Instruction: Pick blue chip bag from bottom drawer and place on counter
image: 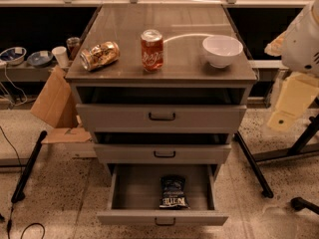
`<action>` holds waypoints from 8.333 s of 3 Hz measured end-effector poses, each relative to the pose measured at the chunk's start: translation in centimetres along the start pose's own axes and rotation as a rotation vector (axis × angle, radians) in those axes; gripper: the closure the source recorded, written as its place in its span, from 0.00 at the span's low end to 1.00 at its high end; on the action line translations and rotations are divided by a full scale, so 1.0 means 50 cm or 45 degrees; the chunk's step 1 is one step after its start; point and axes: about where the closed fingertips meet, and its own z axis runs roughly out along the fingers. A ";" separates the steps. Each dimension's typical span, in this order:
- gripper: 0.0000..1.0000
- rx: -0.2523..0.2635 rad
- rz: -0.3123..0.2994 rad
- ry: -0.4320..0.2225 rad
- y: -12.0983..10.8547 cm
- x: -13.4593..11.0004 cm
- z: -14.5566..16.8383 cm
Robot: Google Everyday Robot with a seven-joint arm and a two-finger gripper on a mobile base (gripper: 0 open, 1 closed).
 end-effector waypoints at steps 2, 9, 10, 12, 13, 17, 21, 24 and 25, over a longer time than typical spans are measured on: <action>0.00 -0.212 0.453 -0.150 0.086 -0.096 0.206; 0.00 -0.708 1.097 -0.179 0.243 -0.172 0.800; 0.00 -0.757 1.201 -0.161 0.275 -0.164 0.921; 0.00 -0.869 1.390 -0.313 0.314 -0.158 1.139; 0.00 -0.882 1.434 -0.370 0.326 -0.157 1.214; 0.00 -0.787 1.589 -0.375 0.190 -0.057 1.380; 0.00 -0.680 1.778 -0.142 0.149 0.079 1.551; 0.00 -0.725 1.814 0.143 0.194 0.100 1.628; 0.00 -0.757 1.802 0.197 0.206 0.101 1.640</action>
Offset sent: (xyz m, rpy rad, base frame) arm 0.0084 0.1100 -0.1473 0.3843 0.2794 -0.4754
